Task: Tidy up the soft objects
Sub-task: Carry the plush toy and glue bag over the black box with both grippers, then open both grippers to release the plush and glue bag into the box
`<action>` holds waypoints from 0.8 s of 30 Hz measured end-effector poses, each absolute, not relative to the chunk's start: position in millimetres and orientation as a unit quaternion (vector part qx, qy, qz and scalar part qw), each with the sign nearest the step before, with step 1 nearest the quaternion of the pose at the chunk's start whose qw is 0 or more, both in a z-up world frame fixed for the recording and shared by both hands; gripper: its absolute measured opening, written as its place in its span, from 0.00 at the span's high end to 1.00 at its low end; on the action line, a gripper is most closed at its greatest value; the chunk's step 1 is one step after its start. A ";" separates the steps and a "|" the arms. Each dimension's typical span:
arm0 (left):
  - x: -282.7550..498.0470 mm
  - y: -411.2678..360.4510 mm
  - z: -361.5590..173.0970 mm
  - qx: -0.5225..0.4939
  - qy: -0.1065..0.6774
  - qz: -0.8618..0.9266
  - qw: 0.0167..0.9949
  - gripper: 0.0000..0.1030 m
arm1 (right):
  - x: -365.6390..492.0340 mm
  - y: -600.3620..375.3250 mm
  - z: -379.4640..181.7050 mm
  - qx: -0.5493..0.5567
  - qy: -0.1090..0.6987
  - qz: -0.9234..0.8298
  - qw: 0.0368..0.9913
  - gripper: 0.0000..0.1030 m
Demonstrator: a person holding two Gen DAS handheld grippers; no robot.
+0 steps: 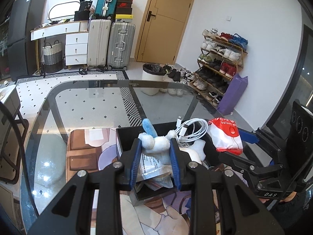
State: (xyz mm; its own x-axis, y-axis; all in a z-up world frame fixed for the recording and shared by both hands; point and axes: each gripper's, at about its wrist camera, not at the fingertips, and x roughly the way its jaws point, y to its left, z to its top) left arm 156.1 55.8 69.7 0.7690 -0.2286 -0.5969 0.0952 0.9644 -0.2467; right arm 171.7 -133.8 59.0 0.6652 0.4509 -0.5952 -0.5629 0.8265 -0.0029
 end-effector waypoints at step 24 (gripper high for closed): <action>168.1 39.2 45.1 -0.066 0.367 -0.073 0.925 0.46 | 187.5 -121.8 28.0 -0.136 0.312 0.280 0.898 0.11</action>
